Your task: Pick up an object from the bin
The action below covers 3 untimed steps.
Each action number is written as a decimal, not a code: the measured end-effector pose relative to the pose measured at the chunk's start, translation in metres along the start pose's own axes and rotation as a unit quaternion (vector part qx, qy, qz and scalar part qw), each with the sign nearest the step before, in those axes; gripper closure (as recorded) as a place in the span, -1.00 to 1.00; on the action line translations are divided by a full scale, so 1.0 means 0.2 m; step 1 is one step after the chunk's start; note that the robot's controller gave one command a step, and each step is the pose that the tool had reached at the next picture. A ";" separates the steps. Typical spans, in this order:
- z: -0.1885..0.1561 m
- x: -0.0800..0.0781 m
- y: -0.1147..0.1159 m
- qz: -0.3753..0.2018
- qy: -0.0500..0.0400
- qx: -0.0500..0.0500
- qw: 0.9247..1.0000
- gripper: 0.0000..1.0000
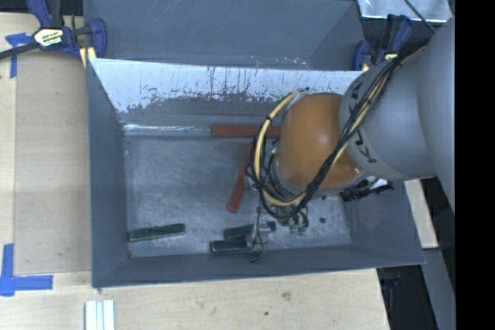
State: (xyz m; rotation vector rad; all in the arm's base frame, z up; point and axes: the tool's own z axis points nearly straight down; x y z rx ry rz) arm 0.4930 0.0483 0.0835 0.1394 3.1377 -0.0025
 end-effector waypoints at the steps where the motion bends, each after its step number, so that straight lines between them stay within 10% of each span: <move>1: 0.06 -0.02 -0.04 -0.059 -0.004 -0.002 0.998 1.00; 2: 0.06 -0.02 -0.04 -0.059 -0.004 -0.002 0.998 1.00; 3: -0.70 -0.07 0.17 -0.069 -0.002 -0.001 0.998 1.00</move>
Offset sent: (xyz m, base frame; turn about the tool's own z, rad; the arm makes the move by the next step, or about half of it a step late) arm 0.0000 0.0000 0.0000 0.0000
